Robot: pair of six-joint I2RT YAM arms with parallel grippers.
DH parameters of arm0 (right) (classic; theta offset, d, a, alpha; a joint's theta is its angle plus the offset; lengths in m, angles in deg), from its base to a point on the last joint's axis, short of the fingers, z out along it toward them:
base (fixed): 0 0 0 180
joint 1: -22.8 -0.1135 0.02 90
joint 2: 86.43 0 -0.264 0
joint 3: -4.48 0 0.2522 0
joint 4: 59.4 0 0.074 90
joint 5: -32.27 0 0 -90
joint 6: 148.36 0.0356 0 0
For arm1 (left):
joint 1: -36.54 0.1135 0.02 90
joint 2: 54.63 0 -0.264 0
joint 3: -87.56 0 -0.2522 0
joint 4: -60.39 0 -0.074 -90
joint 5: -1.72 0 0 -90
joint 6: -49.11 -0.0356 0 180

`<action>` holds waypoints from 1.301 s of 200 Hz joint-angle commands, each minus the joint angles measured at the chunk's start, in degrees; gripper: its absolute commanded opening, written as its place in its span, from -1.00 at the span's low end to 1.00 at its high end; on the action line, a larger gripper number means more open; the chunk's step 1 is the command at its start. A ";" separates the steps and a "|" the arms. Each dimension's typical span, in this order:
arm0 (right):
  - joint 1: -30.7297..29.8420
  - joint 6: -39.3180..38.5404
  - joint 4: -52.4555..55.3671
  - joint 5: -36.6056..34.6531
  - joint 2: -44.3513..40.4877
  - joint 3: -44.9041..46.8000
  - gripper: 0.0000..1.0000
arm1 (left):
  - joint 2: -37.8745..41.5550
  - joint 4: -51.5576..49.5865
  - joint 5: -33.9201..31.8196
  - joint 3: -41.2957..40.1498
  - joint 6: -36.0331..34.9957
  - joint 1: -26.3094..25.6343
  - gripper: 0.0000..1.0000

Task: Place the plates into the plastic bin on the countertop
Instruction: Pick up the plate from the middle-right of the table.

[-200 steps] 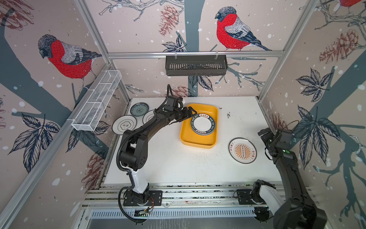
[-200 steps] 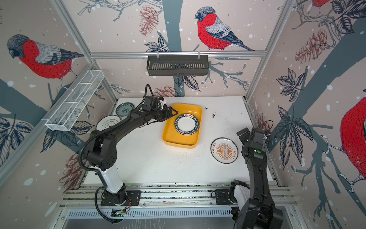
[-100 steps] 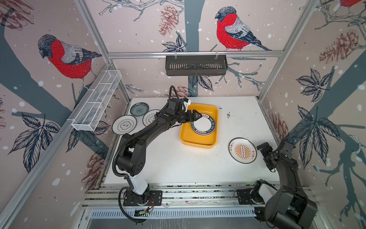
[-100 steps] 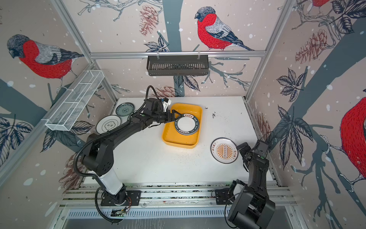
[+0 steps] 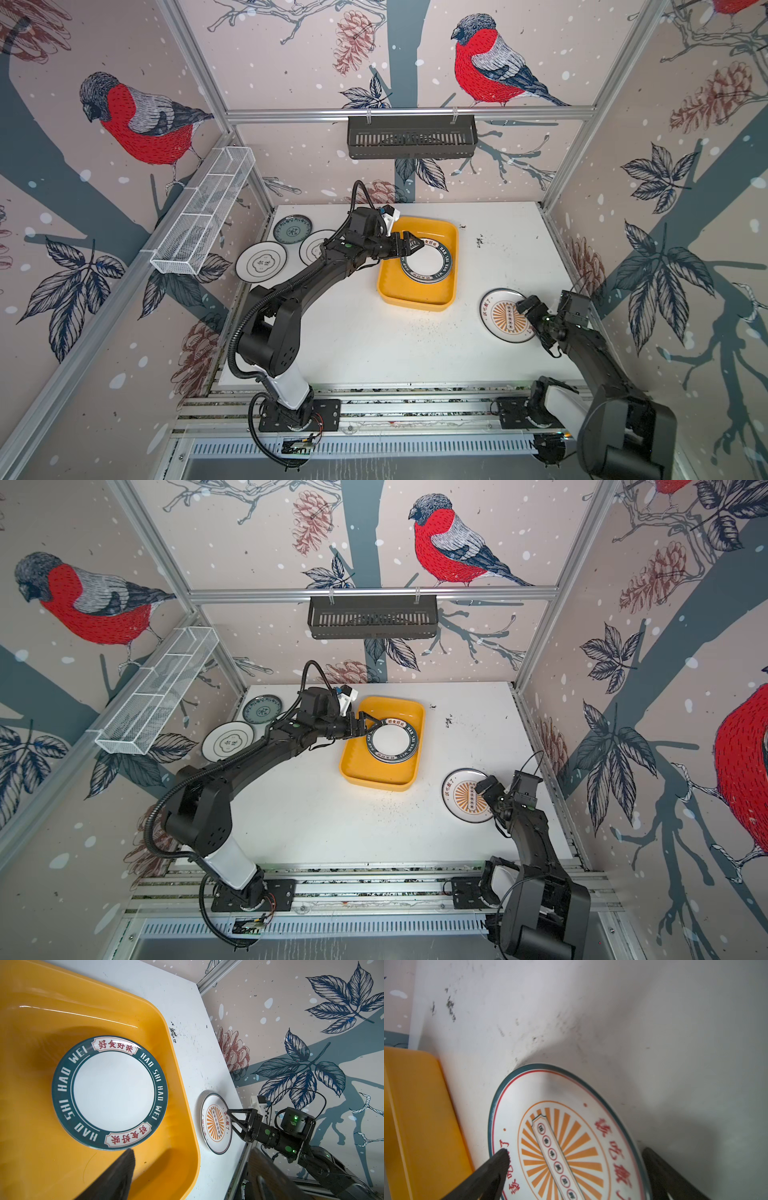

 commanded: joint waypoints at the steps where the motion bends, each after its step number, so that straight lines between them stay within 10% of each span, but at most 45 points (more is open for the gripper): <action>1: -3.89 6.44 -1.89 2.72 0.68 1.82 0.99 | 1.24 2.89 0.08 -0.96 -0.30 -0.05 0.71; 98: -7.20 10.95 -9.52 4.48 -1.73 7.12 0.41 | 1.63 2.79 0.17 -1.49 -0.08 -0.06 0.72; 183: -6.42 9.66 -4.03 2.37 -4.08 4.14 -0.82 | 1.43 3.30 0.37 -1.38 0.56 -0.07 0.71; 260: -5.07 11.29 1.77 0.92 -7.57 -3.95 -0.94 | -0.12 2.58 1.11 1.28 0.27 -0.12 0.72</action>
